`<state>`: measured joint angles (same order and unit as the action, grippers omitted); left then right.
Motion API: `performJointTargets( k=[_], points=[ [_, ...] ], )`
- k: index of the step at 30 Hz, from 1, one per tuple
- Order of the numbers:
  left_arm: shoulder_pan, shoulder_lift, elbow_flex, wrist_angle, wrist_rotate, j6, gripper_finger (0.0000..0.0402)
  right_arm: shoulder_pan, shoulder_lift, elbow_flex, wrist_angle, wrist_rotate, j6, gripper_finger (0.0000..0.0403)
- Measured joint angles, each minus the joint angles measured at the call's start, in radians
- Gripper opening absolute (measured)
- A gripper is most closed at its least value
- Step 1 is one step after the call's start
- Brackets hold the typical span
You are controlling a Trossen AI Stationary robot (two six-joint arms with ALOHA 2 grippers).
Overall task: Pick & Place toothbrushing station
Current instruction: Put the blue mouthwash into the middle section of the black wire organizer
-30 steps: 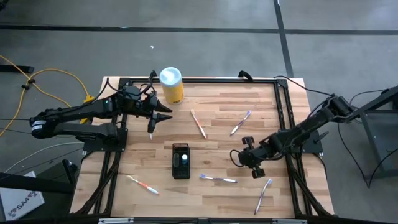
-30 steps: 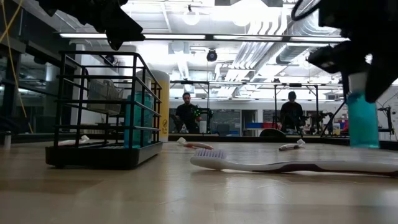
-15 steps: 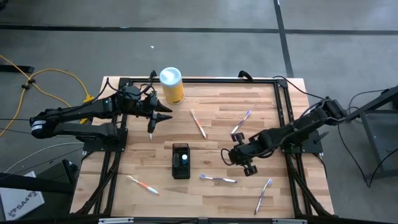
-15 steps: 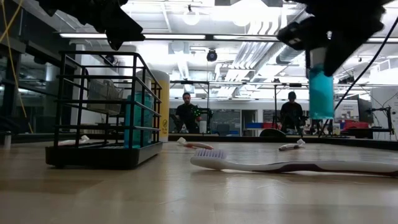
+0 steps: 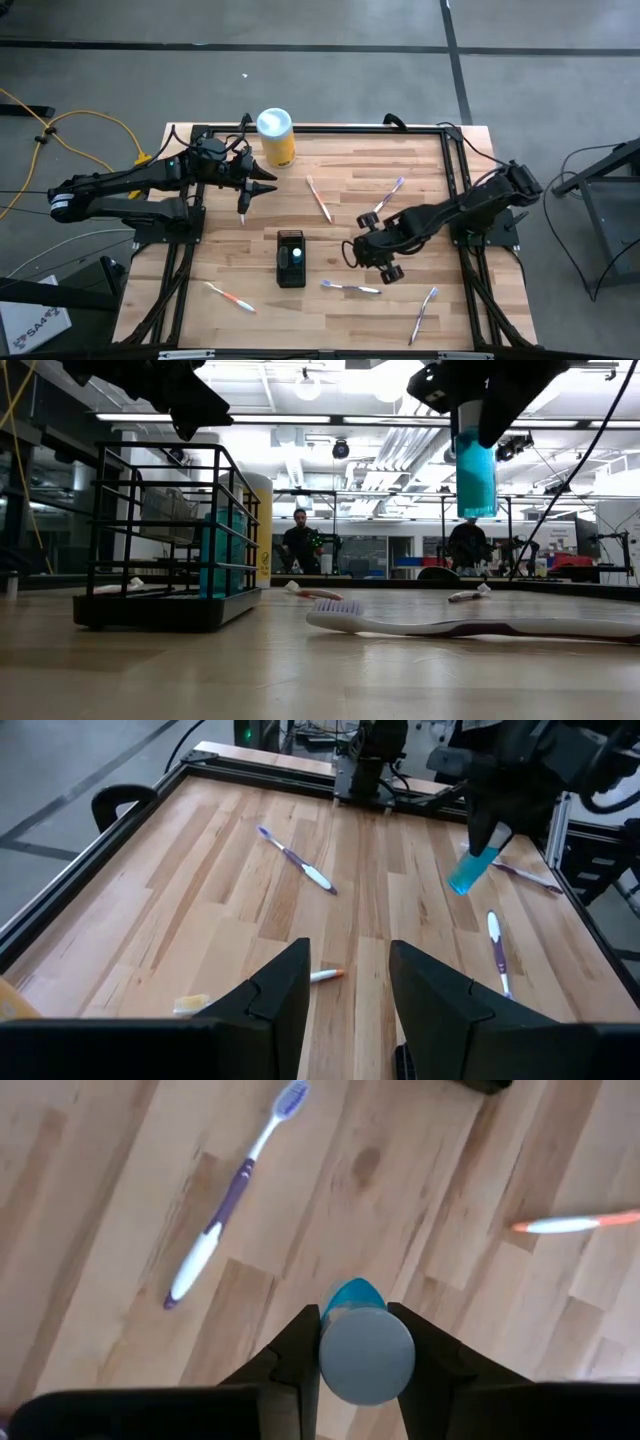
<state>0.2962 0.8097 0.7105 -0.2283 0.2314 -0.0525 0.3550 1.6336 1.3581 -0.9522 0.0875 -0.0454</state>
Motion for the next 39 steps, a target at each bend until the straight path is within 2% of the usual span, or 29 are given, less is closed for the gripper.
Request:
performJointTargets(
  k=[11, 21, 24, 33, 39],
  points=[
    [0.0, 0.0, 0.0, 0.001, 0.0, 0.0, 0.0136, 0.006, 0.044, 0.096, -0.056, 0.014, -0.045, 0.0086],
    [0.0, 0.0, 0.0, 0.005, 0.0, 0.0, 0.0136, 0.002, 0.044, 0.097, 0.014, 0.014, -0.106, 0.0086],
    [0.0, 0.0, 0.0, 0.005, 0.0, 0.0, 0.0136, -0.002, 0.079, 0.122, 0.024, 0.016, -0.138, 0.0086],
    [0.0, 0.0, 0.0, 0.006, 0.0, 0.0, 0.0136, 0.005, 0.238, 0.375, -0.063, 0.019, -0.244, 0.0086],
    [0.0, 0.0, 0.0, 0.006, 0.0, 0.0, 0.0136, 0.001, 0.338, 0.532, -0.109, 0.061, -0.321, 0.0086]
  ],
)
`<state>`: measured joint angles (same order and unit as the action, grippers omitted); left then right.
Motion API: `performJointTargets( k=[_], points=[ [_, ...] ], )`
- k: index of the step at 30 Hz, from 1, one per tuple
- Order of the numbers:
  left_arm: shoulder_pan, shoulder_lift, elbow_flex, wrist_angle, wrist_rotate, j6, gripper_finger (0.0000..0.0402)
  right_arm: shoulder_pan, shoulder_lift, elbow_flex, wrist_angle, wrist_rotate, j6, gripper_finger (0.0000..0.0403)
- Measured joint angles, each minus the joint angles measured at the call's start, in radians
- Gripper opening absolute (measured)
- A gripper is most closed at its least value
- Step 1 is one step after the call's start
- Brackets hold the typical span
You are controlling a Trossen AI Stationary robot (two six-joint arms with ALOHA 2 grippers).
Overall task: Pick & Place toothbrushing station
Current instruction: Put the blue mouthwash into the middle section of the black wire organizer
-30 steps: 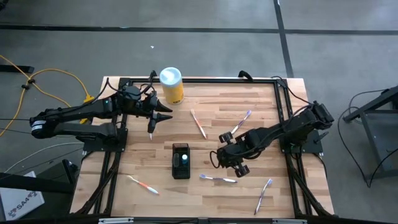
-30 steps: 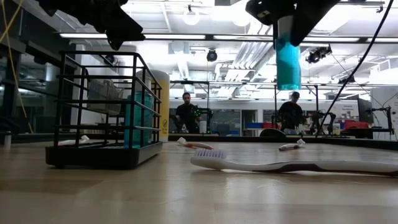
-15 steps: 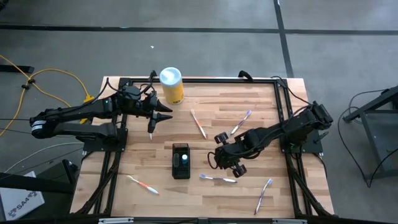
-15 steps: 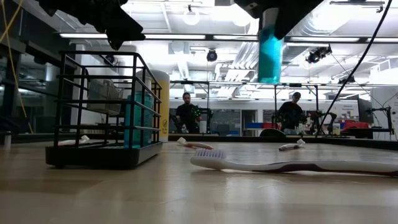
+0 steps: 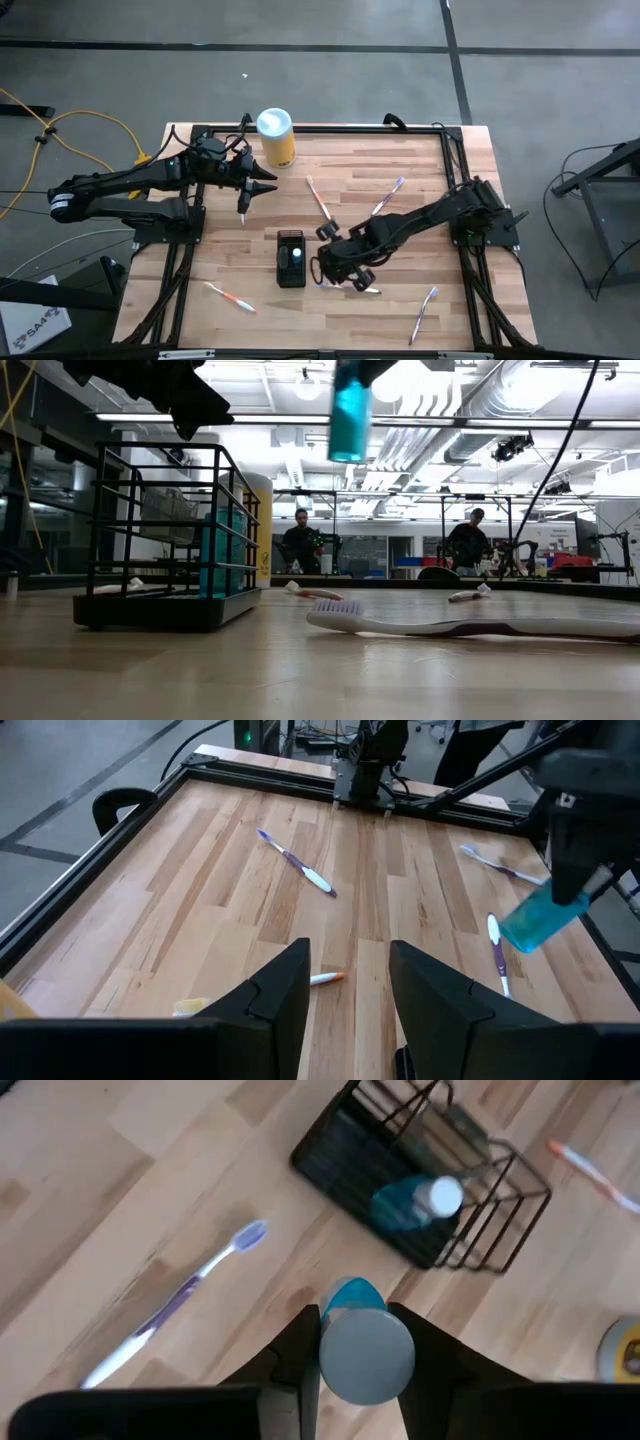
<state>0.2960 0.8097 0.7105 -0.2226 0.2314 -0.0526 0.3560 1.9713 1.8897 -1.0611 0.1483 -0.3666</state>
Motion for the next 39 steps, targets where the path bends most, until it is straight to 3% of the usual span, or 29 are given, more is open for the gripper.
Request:
performJointTargets(
  k=[7, 12, 17, 26, 39],
  points=[
    [0.0, 0.0, 0.0, 0.0, 0.0, 0.0, 0.0136, -0.033, 0.073, 0.109, -0.012, 0.01, -0.031, 0.0086],
    [0.0, 0.0, 0.0, 0.0, 0.0, 0.0, 0.0136, -0.046, 0.08, 0.139, -0.028, 0.065, -0.01, 0.0086],
    [0.0, 0.0, 0.0, -0.001, 0.0, 0.0, 0.0136, -0.045, 0.079, 0.193, -0.048, 0.05, 0.011, 0.0086],
    [0.0, 0.0, 0.0, -0.001, 0.0, 0.0, 0.0136, -0.044, 0.079, 0.202, 0.056, -0.094, 0.034, 0.0086],
    [0.0, 0.0, 0.0, 0.0, 0.0, 0.0, 0.0136, -0.076, 0.129, 0.201, 0.161, -0.174, 0.057, 0.0086]
  ],
)
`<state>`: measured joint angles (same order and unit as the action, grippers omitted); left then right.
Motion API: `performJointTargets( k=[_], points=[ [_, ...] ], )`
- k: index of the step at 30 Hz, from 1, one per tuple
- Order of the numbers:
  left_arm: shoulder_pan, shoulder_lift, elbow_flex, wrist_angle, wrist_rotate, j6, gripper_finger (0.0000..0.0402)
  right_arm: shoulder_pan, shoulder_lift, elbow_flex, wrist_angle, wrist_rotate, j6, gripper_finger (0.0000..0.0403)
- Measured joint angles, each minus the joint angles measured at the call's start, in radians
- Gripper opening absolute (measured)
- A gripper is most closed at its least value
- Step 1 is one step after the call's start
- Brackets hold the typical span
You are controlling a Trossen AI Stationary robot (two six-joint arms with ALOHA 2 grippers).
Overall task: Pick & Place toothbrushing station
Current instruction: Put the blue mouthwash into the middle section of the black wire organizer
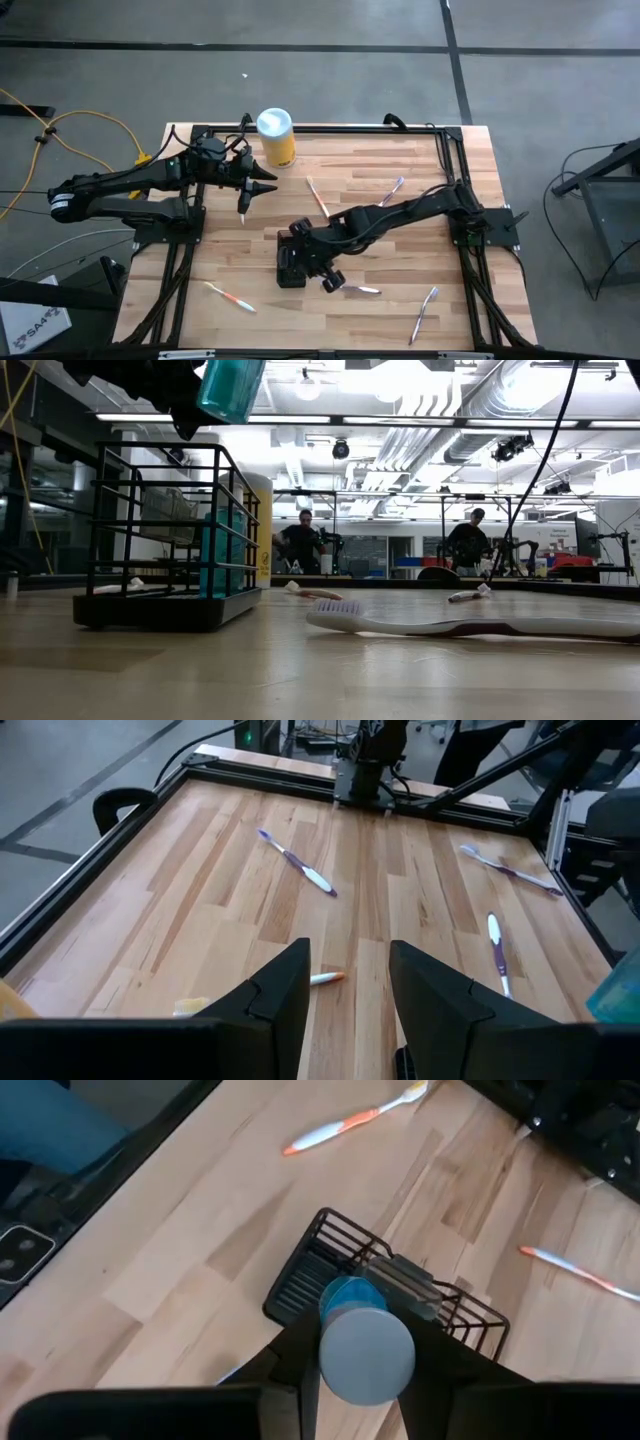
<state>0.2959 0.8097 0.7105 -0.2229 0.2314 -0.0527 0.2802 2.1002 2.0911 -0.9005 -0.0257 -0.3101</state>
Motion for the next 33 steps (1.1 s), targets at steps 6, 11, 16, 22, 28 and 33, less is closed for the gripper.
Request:
performJointTargets(
  k=[6, 11, 16, 22, 28, 33],
  points=[
    [0.0, 0.0, 0.0, 0.0, 0.0, 0.0, 0.0136, -0.008, 0.019, 0.0, 0.012, -0.003, 0.002, 0.0086],
    [0.0, 0.0, 0.0, 0.002, 0.0, 0.0, 0.0136, -0.009, 0.04, 0.002, 0.044, -0.006, 0.001, 0.0086],
    [0.0, 0.0, 0.0, 0.003, 0.0, 0.0, 0.0136, -0.013, 0.05, 0.0, 0.049, -0.003, -0.004, 0.0086],
    [0.0, 0.0, 0.0, 0.003, 0.0, 0.0, 0.0136, -0.023, 0.052, 0.0, 0.047, 0.004, 0.0, 0.0086],
    [0.0, 0.0, 0.0, 0.004, 0.0, 0.0, 0.0136, -0.034, 0.052, 0.0, 0.044, 0.008, 0.003, 0.0086],
    [0.0, 0.0, 0.0, 0.004, 0.0, 0.0, 0.0136, -0.04, 0.076, -0.002, 0.049, 0.003, 0.022, 0.0086]
  ],
)
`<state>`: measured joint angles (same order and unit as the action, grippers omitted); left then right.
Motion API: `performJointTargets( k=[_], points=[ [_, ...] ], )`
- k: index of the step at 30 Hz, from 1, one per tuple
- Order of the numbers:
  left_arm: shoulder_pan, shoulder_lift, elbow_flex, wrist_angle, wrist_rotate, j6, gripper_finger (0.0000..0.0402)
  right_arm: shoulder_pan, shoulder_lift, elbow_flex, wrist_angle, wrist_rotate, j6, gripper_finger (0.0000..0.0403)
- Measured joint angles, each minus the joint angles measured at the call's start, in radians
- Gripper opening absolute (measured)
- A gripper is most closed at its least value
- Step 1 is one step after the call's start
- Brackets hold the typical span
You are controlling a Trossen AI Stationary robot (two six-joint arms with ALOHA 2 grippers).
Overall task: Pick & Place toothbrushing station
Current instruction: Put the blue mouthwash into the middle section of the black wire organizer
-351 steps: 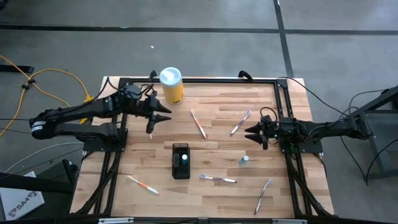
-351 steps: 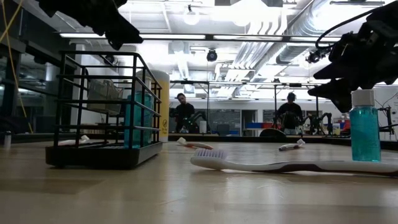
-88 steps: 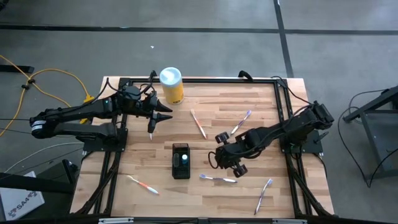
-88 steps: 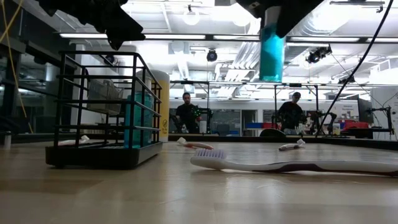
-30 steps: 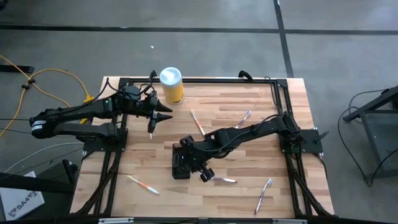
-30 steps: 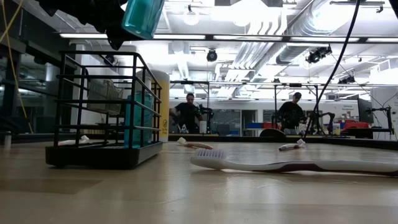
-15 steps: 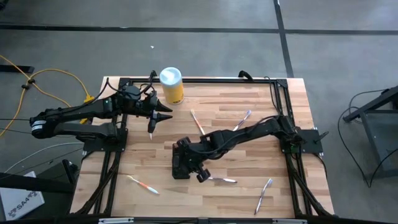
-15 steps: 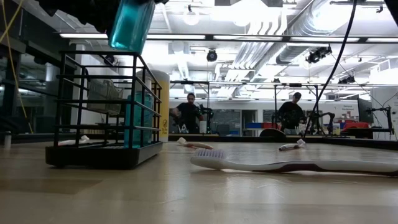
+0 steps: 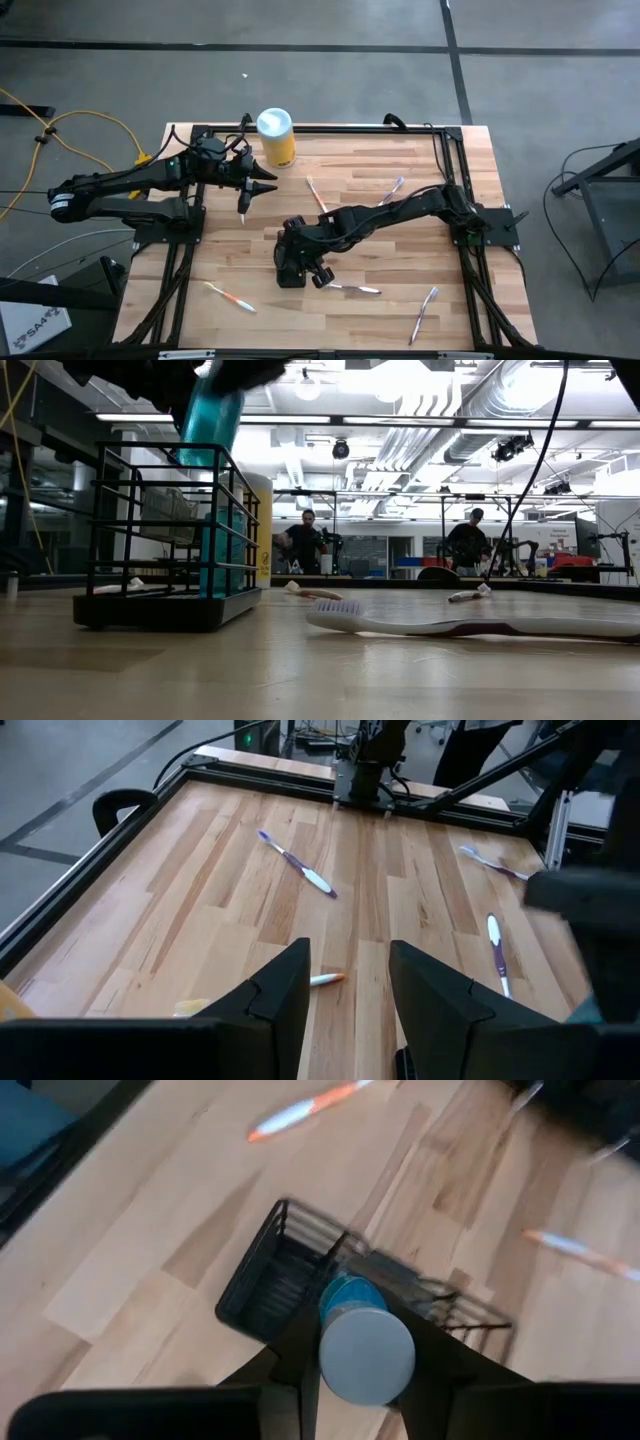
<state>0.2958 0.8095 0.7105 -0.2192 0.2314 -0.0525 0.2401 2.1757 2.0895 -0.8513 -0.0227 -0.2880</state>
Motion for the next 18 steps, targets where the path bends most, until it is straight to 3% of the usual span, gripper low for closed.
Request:
performJointTargets(
  k=[18],
  points=[
    [0.0, 0.0, 0.0, 0.005, 0.0, 0.0, 0.0136, -0.001, 0.025, 0.001, -0.02, -0.006, 0.034, 0.0086]
  ],
)
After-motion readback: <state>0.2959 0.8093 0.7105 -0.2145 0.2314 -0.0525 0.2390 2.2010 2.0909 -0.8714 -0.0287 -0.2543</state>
